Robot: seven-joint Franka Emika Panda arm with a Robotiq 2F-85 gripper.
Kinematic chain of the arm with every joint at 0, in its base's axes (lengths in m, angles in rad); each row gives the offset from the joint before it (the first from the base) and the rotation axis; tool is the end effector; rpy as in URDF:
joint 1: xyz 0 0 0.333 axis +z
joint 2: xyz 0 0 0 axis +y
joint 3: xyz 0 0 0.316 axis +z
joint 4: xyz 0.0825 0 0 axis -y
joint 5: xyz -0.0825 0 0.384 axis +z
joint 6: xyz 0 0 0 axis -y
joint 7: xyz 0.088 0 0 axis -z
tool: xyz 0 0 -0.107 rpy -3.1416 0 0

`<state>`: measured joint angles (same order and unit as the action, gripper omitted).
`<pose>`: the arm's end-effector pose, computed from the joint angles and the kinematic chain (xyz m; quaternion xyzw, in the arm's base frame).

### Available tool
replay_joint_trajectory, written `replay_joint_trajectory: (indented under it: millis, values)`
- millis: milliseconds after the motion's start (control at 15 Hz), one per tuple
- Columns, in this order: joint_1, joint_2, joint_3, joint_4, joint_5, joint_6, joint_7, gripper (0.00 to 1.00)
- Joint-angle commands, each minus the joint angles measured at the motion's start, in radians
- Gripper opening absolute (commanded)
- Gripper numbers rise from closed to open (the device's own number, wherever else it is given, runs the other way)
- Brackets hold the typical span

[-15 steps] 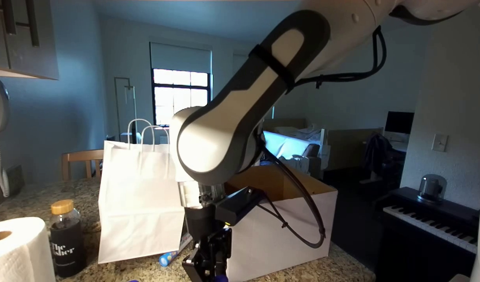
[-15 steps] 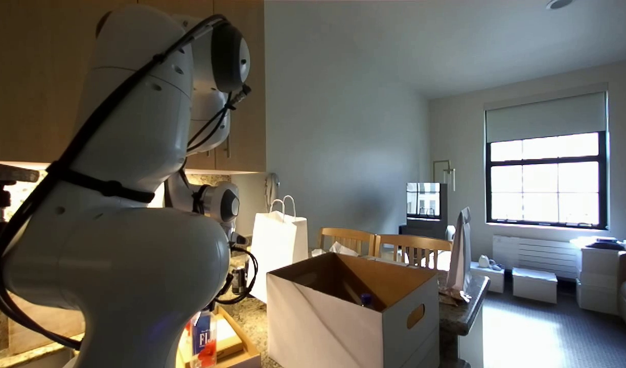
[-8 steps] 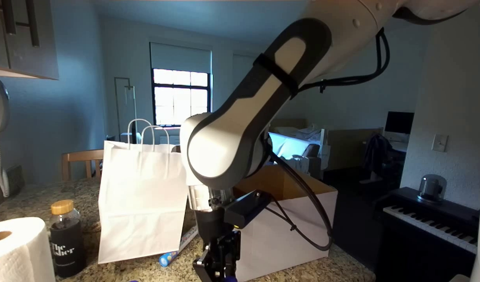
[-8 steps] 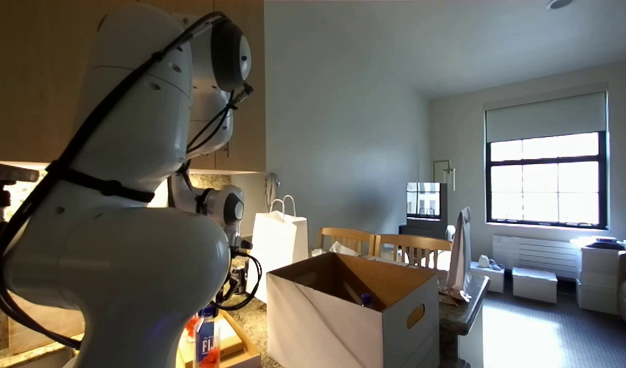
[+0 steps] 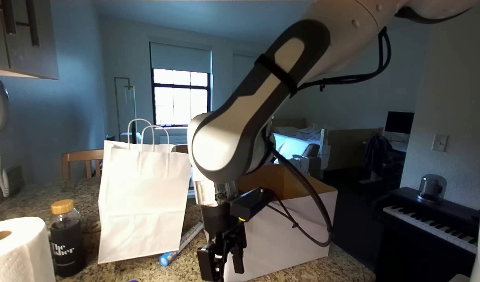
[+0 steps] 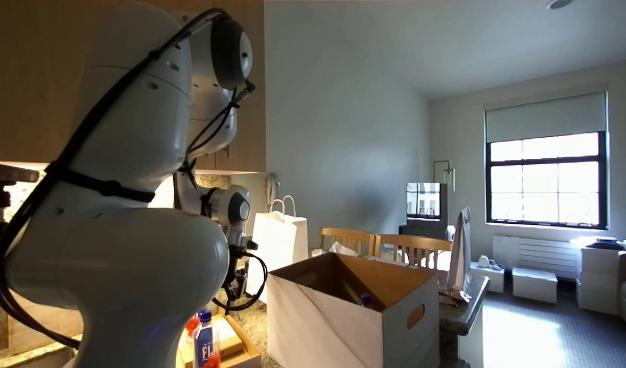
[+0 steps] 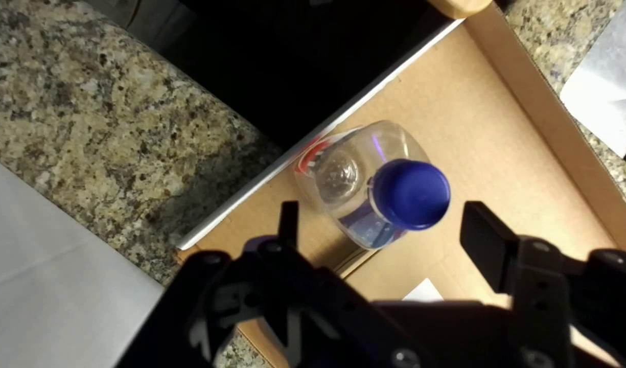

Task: Remove the water bottle from the box

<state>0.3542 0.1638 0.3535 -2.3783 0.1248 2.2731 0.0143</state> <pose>0.3570 0.3138 0.2395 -0.9444 -0.2938 0.1464 0.0198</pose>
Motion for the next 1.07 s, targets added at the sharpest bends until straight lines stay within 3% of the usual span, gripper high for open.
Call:
replay_joint_trajectory:
  millis: [0,200,400,800,1000]
  values:
    - [-0.036,-0.139,0.010,-0.044,0.088,-0.079,-0.121,1.00]
    - [-0.049,-0.278,-0.015,-0.016,0.163,-0.254,-0.170,1.00]
    - [-0.063,-0.415,-0.072,0.018,0.112,-0.381,-0.126,1.00]
    - [-0.178,-0.650,-0.205,0.087,-0.082,-0.456,-0.101,1.00]
    - [-0.237,-0.682,-0.269,0.143,-0.128,-0.461,-0.103,1.00]
